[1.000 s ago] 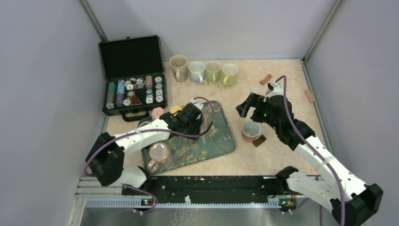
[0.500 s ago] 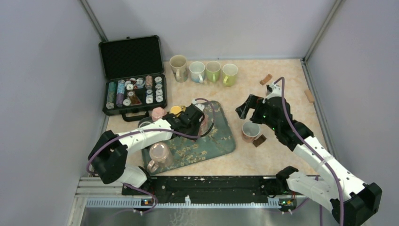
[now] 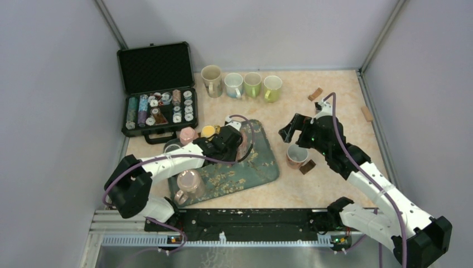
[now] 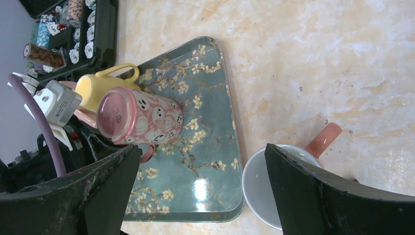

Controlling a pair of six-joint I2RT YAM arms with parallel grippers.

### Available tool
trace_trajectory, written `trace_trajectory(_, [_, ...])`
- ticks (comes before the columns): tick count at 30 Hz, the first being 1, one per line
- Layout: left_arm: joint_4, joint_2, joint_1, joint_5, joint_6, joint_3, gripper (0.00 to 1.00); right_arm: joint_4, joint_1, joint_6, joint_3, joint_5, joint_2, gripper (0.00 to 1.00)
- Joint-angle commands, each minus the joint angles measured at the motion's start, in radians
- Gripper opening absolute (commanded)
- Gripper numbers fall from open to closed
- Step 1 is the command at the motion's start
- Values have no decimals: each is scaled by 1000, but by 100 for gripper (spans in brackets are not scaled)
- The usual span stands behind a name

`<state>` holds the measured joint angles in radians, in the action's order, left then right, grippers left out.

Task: Turn the mug right side up
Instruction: Turn over the cup on the tray.

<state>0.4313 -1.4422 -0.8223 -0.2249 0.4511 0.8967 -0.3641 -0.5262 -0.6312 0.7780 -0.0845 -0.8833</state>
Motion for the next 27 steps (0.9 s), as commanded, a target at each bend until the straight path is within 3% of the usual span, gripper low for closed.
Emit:
trace_trajectory(1, [-94,34,-9,-47,24,-31,38,36,0,-1,-3,11,21,99])
trace_trajectory(12, [-170,41,-15,-95,24,-69,33,39,0,-4,-13,19,18,99])
trace_trajectory(15, [-181,38,-15,-99,17,-68,26,37,0,-4,-14,17,19,99])
trace_trajectory(22, [-165,43,-15,-117,-17,-42,0,47,0,-2,-22,28,16,99])
trace_trajectory(27, [-164,81,-15,-99,-36,-5,0,54,0,2,-13,34,9,99])
